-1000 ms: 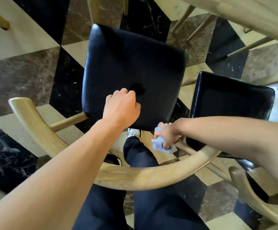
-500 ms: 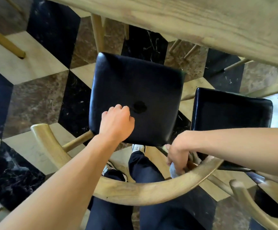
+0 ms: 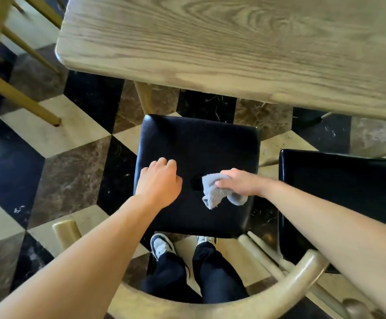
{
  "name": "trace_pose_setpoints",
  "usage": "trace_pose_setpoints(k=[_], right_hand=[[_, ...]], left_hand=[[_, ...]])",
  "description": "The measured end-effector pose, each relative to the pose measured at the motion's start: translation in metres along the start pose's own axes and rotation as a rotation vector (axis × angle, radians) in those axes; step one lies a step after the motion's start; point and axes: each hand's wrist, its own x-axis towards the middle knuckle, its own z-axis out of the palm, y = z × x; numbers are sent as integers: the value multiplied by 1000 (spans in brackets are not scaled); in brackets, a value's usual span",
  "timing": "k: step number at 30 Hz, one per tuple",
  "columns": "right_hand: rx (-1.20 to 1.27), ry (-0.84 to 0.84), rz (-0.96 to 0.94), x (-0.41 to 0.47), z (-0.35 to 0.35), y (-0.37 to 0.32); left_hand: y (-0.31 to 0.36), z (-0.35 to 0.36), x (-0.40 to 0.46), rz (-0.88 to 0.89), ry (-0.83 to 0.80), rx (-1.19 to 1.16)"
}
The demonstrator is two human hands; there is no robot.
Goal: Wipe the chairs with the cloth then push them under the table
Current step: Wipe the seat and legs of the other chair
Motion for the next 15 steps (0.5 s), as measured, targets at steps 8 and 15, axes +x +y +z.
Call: trace_pose_setpoints(k=[8,15], right_hand=[[196,682,7,24,3,12],[73,1174,145,55,-3,46]], left_hand=[[1,1,51,106,-10,30],[5,15,122,205,39,-11]])
